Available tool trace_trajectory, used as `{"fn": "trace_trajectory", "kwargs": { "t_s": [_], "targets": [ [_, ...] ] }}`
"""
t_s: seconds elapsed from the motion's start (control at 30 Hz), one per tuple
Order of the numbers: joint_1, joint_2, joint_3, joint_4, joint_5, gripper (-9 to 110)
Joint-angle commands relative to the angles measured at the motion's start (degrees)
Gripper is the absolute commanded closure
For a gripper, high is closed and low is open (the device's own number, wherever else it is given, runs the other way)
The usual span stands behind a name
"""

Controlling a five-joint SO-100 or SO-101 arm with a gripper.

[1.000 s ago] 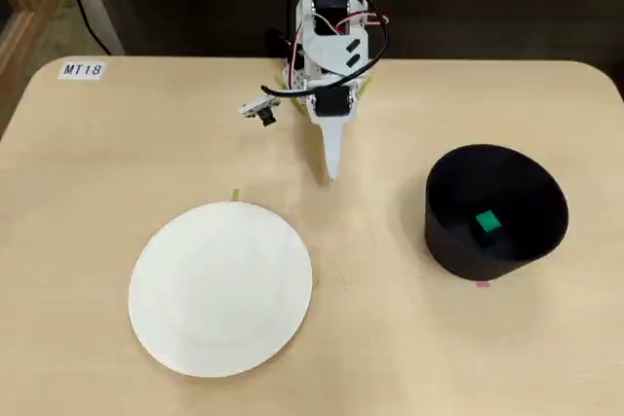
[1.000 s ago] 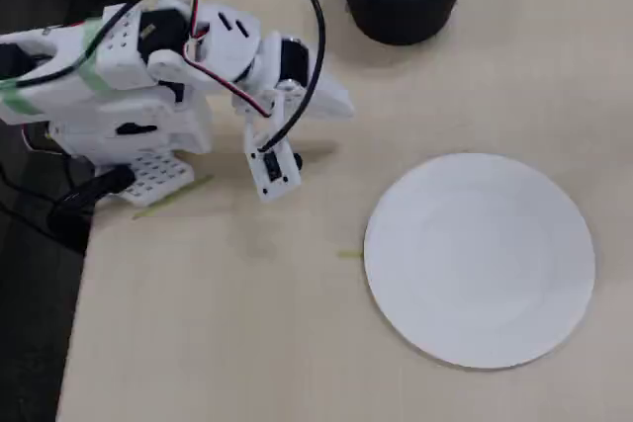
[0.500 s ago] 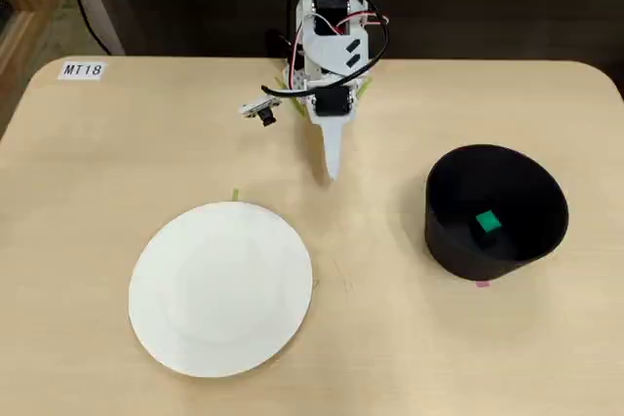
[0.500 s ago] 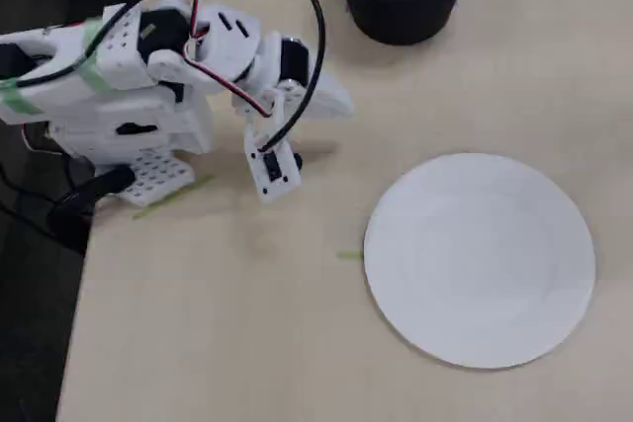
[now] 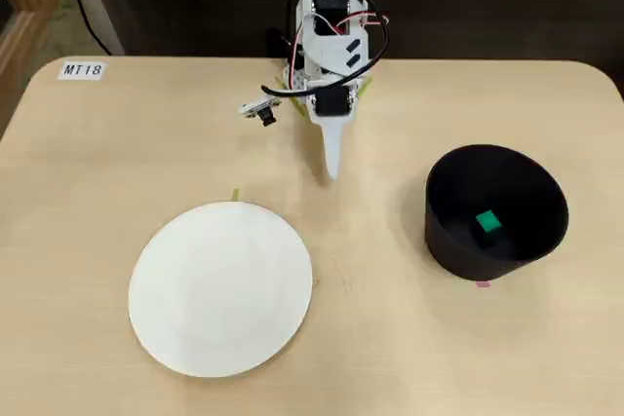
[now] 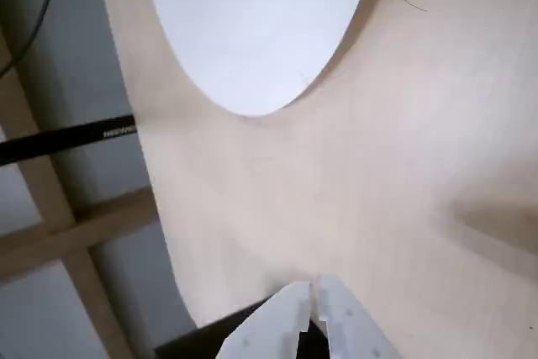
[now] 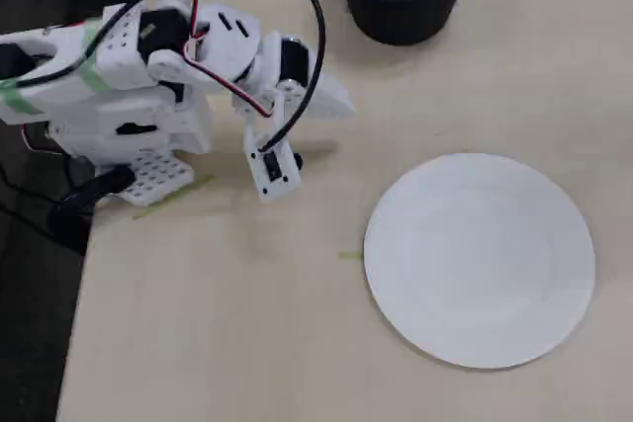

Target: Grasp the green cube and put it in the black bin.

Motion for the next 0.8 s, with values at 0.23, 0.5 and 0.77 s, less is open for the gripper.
{"fn": "trace_trajectory", "kwargs": {
  "t_s": [0.23,0.5,0.77],
  "targets": [
    [-0.3,0.4,-0.4,0.2,-0.4,101],
    [-0.3,0.4,-0.4,0.2,-0.4,101],
    [-0.3,0.4,-0.4,0.2,-0.4,101]
  ]
}}
